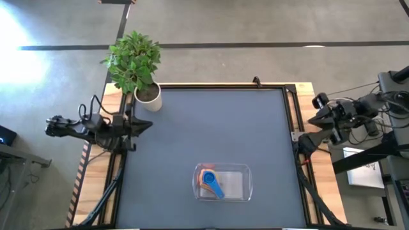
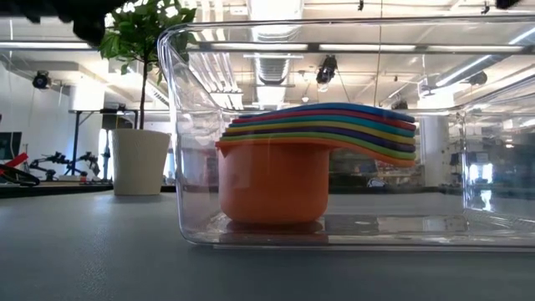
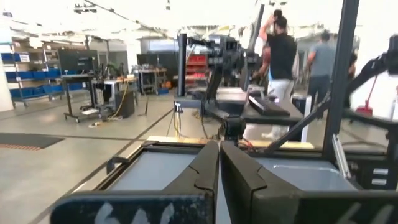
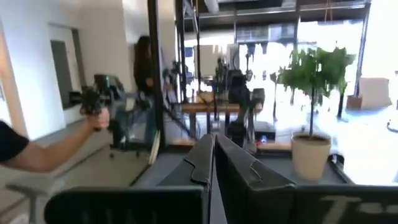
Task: Nest measuring cups in basket
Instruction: Return to Home Position
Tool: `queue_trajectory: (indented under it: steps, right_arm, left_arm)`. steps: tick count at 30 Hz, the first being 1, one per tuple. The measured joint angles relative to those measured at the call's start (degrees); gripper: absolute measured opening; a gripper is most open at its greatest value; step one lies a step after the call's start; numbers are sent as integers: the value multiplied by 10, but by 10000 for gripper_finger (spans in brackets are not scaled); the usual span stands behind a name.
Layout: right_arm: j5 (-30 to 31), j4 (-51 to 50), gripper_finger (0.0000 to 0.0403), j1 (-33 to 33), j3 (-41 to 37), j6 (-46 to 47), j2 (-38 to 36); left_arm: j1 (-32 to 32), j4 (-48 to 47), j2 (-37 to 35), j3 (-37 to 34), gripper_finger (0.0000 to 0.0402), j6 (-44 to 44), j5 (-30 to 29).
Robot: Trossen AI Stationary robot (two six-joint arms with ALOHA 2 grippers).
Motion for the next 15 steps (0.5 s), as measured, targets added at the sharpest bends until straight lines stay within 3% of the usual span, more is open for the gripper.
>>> queue_trajectory:
  steps: [3,5,10,15]
  right_arm:
    - [2,10,8,0,-46,19,-34]
    - [8,-53,8,-1,-64,21,-29]
    - [-2,14,8,-1,-114,22,-4]
    - [-23,57,8,-1,-141,23,2]
  left_arm:
    - [0,26,-49,-52,0,-9,0]
    - [1,44,-77,-88,0,-14,0]
    - [3,49,-135,-167,0,-32,1]
    - [3,115,-133,-222,0,-37,25]
